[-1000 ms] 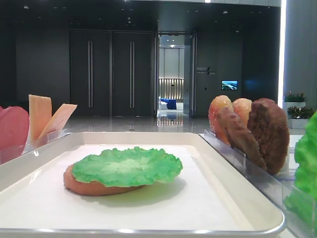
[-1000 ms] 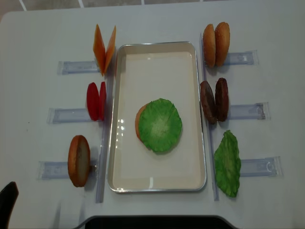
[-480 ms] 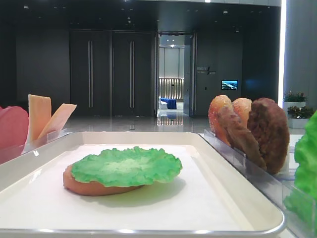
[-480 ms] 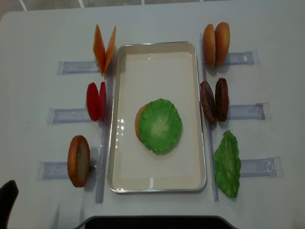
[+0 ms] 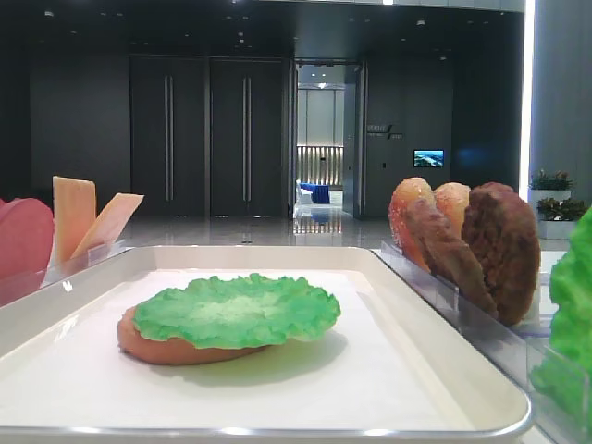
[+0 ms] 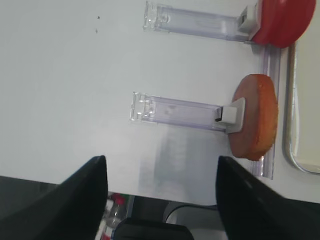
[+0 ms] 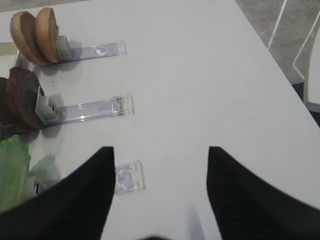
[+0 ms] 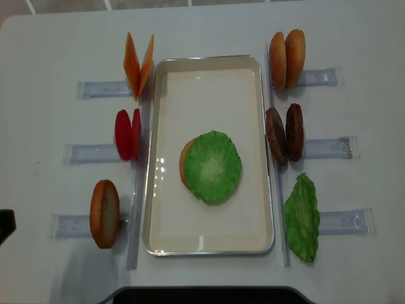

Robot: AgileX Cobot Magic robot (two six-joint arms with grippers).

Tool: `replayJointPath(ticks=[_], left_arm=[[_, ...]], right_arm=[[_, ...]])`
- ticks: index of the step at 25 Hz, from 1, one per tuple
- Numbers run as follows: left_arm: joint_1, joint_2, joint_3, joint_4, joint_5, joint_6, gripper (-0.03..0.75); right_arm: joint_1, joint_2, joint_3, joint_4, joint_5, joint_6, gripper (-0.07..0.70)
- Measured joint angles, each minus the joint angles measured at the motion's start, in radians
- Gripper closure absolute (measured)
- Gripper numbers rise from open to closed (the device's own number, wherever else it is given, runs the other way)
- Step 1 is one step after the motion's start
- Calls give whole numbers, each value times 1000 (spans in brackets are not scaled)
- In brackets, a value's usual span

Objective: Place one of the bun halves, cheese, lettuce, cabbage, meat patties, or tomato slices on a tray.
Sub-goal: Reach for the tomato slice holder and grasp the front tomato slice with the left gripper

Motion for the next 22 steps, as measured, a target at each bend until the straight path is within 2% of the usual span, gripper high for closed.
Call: replayJointPath(ticks=[9, 11, 14, 19, 22], left_arm=[[0, 444, -121, 25, -4, 28, 199], [0, 526, -155, 26, -27, 34, 199], [0, 660, -235, 28, -58, 51, 199], [0, 870, -409, 28, -80, 63, 199], [0, 940, -486, -1, -81, 78, 199]], right_arm=[[0, 0, 0, 0, -1, 1, 240], [0, 0, 0, 0, -1, 1, 240], [0, 0, 0, 0, -1, 1, 240], [0, 0, 0, 0, -1, 1, 240], [0, 0, 0, 0, -1, 1, 240]])
